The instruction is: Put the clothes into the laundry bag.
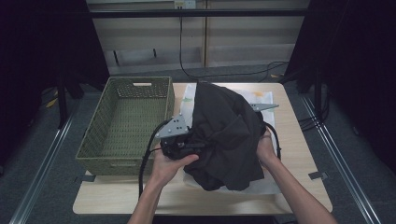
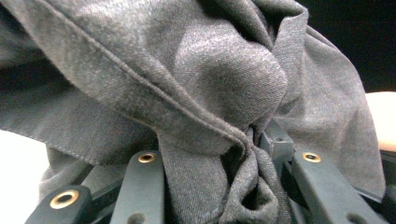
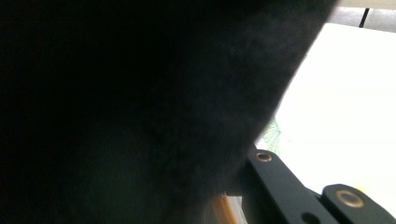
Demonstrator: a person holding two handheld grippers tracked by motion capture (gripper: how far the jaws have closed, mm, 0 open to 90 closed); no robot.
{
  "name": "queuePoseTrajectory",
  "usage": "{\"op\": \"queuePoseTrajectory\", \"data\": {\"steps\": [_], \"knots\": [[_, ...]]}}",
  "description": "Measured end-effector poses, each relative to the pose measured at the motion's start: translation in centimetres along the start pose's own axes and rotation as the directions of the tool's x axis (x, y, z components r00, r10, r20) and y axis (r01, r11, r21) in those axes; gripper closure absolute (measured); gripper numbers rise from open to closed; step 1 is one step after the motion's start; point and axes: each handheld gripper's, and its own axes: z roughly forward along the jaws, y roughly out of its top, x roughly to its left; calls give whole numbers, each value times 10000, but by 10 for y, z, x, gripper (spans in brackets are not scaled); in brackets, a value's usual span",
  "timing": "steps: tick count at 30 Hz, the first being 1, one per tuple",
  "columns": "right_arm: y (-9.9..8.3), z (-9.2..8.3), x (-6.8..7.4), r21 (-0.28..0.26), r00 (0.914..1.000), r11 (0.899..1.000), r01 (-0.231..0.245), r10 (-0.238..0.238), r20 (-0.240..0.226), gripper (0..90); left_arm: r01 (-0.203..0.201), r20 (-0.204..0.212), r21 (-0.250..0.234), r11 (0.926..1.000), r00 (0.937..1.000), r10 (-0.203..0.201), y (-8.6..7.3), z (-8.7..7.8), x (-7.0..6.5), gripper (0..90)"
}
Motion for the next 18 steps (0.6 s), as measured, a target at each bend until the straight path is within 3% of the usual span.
{"op": "queuePoseTrajectory", "data": {"steps": [4,6,11,13,15,17,18], "knots": [[1,-4,-2,-133,9999,9998,-116,116,20,900,-540,-416,940,9941,9974,581,-6,8,-8,621],[0,-5,-3,-149,9998,9998,-162,163,70,900,-409,-274,1074,9934,9987,441,-16,11,-8,621],[0,-5,-1,-35,9998,10000,-6,7,215,900,-223,-253,1831,9828,9993,274,-42,23,-3,624],[-1,-4,0,66,9996,9999,94,-95,265,900,-396,-380,2254,9735,9981,494,-47,28,-8,626],[-1,-2,-1,70,9997,9999,91,-93,222,900,-581,-139,2441,9680,9979,634,-51,33,-11,627],[-1,-3,-1,63,9997,10000,32,-34,222,900,-734,-144,2804,9571,9966,807,-58,42,-12,630],[-1,-3,-1,85,9997,10000,45,-47,237,900,-1023,65,3007,9482,9944,1052,-62,46,-10,632]]}}
